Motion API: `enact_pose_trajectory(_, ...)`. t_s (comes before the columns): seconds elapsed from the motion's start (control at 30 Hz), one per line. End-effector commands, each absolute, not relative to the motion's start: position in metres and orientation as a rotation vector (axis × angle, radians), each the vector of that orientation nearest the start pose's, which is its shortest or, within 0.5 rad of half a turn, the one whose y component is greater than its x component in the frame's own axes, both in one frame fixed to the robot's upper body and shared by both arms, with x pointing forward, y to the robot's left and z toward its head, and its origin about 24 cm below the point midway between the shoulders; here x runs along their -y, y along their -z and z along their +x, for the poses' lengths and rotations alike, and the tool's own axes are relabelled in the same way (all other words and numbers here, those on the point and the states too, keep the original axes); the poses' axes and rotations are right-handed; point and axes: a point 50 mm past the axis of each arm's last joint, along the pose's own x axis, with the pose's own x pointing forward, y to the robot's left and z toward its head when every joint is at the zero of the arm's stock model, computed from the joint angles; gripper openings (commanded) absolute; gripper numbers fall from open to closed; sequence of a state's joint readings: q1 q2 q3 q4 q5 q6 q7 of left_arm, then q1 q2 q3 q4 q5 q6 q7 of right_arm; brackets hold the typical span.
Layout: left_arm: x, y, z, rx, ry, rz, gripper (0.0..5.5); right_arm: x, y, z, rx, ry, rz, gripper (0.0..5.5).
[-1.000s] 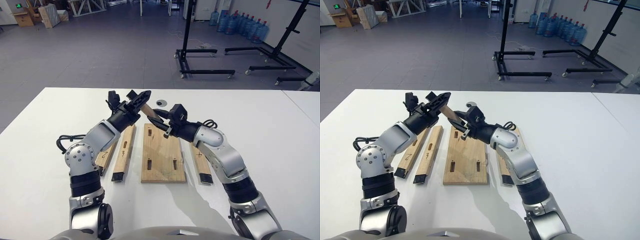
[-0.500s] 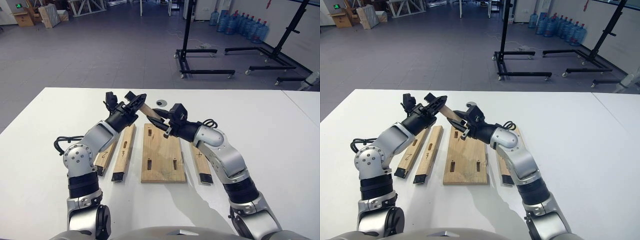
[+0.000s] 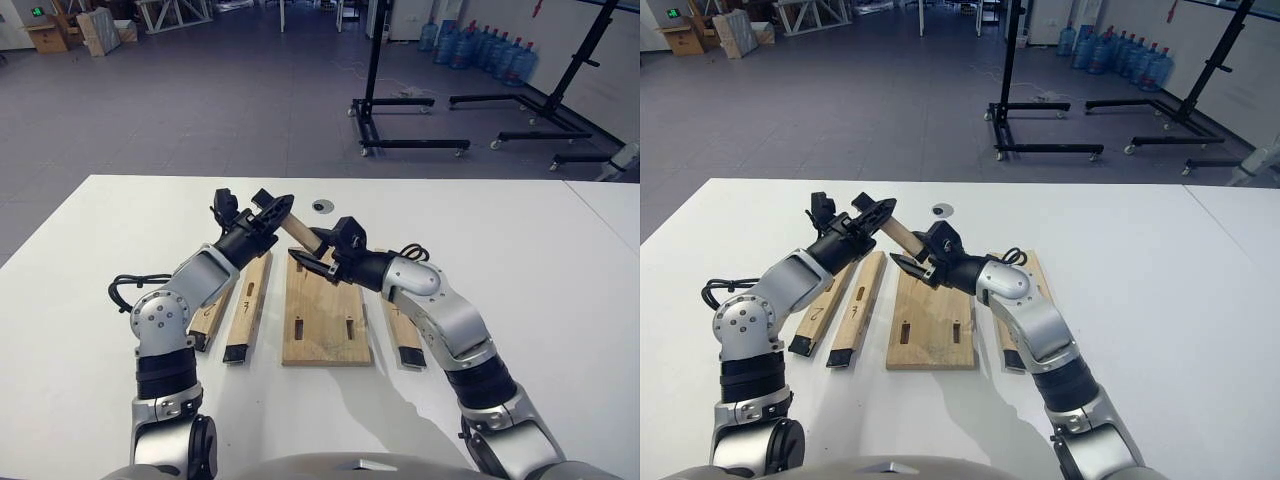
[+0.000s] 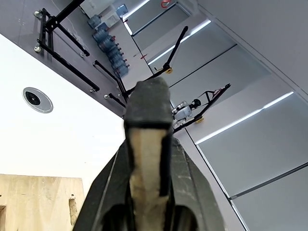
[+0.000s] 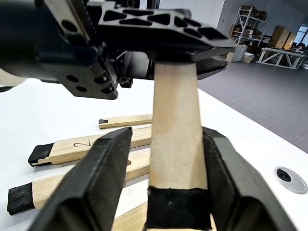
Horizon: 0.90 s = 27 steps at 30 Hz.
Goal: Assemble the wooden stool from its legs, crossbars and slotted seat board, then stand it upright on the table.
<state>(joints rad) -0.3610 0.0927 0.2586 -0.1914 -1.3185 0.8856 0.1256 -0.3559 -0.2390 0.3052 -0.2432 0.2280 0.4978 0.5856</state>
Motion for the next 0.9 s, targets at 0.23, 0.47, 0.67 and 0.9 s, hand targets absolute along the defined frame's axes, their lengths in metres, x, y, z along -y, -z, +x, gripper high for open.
enact_pose_trajectory(0.23,-0.191,-0.149,0.276,-0.141,0.362,-0.766,0.39,0.126,-0.132,0.287,-0.076,-0.819,-0.162,4.3)
enact_pose_trajectory(0.47,-0.237,-0.124,0.255,-0.091,0.182,-0.585,0.39,0.127,-0.105,0.294,-0.157,-0.615,-0.041,4.95)
enact_pose_trajectory(0.67,-0.254,-0.105,0.259,-0.052,0.124,-0.53,0.39,0.117,-0.089,0.293,-0.207,-0.573,-0.018,4.95)
enact_pose_trajectory(0.9,-0.244,-0.091,0.26,-0.091,0.185,-0.454,0.39,0.116,-0.088,0.294,-0.22,-0.575,-0.022,4.95)
